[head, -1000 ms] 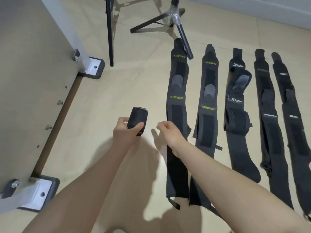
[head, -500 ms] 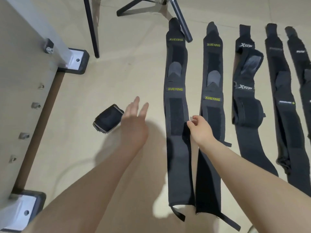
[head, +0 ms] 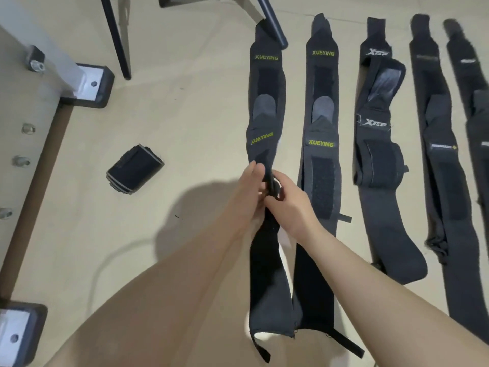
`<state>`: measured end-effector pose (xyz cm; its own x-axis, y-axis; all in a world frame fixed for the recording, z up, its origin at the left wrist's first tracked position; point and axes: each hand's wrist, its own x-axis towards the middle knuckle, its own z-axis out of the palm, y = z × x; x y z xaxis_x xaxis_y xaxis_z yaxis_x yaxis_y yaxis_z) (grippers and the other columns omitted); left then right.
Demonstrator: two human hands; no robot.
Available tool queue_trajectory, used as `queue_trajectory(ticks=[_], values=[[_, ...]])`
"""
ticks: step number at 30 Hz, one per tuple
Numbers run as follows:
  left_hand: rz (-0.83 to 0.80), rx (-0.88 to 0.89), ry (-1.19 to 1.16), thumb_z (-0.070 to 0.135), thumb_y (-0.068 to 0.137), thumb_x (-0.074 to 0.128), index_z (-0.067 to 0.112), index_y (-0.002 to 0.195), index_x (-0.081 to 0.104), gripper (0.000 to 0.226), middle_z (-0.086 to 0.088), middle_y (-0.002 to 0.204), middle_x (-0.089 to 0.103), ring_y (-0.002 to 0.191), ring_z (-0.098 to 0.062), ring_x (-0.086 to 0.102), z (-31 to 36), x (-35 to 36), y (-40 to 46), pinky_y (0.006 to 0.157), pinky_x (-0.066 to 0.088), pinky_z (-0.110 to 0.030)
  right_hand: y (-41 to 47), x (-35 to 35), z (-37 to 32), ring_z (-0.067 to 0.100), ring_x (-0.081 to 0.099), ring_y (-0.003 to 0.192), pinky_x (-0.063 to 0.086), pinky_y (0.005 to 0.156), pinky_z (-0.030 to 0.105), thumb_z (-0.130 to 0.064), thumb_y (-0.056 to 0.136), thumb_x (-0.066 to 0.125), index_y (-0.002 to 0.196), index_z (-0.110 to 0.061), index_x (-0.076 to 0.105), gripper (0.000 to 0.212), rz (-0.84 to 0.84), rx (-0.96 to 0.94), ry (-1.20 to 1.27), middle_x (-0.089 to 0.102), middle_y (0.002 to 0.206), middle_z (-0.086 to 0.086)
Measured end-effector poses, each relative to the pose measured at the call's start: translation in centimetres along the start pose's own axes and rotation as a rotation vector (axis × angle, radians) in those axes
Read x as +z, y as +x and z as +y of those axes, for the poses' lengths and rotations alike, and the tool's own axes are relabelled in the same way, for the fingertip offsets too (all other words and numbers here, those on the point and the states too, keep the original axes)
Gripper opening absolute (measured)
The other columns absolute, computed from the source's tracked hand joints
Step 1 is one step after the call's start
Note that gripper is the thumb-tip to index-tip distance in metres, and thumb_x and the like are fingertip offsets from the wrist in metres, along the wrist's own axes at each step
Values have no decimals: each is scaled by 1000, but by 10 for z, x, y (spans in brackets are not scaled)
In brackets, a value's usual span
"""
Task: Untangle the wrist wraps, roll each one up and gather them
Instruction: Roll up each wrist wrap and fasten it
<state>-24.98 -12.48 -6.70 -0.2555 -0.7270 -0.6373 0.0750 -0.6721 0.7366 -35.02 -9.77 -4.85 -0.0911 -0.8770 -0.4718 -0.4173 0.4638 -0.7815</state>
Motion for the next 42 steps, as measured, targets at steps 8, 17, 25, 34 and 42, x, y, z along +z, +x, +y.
queue_trajectory(ticks=[8, 17, 25, 34, 42], values=[[47, -214, 82, 24, 100, 40, 15, 100, 56, 18, -12, 113, 60, 102, -24, 57, -18, -7, 14, 90, 46, -36, -18, 14, 7, 26, 56, 113, 47, 84, 37, -41, 93, 47, 150, -9, 9, 75, -217, -132, -946, 51, 128, 7], [70, -131, 1285, 27, 93, 53, 4, 113, 57, 31, -8, 97, 59, 94, -24, 56, -28, -42, 0, 81, 39, -30, -7, 0, 35, 25, 23, 138, 33, 108, 42, -19, 95, 47, 149, -17, 23, 59, -164, -240, -723, 14, 158, 2], [319, 511, 1803, 46, 52, 86, 11, 134, 33, 104, -16, 131, 45, 116, -31, 48, 0, -57, -9, 91, 41, -39, 3, 13, 26, 25, 41, 115, 38, 88, 33, -13, 94, 40, 151, -21, -4, 73, -237, -356, -950, 21, 155, -1], [206, 402, 1975, 71, 59, 70, 7, 150, 7, 128, -16, 157, -11, 146, -28, -6, 28, -72, 38, 117, -4, -39, 29, 26, 0, 27, 45, 114, 39, 85, 34, -10, 94, 36, 151, -16, -5, 71, -243, -242, -1114, 45, 135, 7], [135, 249, 1607, 74, 61, 65, 20, 148, 21, 111, -5, 151, 22, 142, -22, 10, 55, -82, 76, 116, 4, -34, 37, 29, 9, 26, 59, 93, 44, 67, 34, -10, 95, 38, 151, -18, -3, 70, -250, -151, -1028, 59, 113, 5]])
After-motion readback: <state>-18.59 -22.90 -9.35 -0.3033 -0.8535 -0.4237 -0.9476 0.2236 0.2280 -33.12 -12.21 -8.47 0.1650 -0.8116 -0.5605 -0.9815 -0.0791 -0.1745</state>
